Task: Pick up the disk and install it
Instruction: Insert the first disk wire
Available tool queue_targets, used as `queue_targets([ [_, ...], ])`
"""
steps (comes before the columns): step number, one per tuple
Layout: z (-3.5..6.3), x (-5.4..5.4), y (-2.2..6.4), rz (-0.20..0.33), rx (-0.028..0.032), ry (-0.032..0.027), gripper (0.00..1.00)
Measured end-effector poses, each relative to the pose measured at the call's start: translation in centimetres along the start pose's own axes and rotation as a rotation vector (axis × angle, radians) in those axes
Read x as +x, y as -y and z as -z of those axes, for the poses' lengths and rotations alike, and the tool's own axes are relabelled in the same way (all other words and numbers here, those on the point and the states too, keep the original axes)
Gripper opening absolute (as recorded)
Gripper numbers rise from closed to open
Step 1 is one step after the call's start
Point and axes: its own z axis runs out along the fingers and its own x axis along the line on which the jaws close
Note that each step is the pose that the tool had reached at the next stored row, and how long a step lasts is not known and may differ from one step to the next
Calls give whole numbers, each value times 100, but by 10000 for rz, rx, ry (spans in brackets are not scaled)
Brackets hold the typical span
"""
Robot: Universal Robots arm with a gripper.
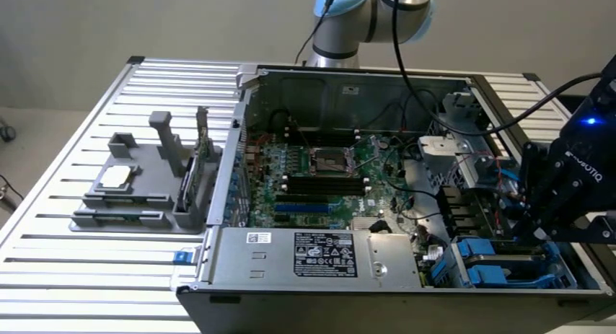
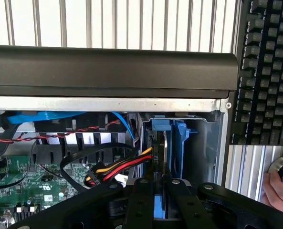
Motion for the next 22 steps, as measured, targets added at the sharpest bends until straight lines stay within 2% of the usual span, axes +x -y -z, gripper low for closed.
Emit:
queue_targets([
  [22,-52,30,-7,-23,2,8,16],
])
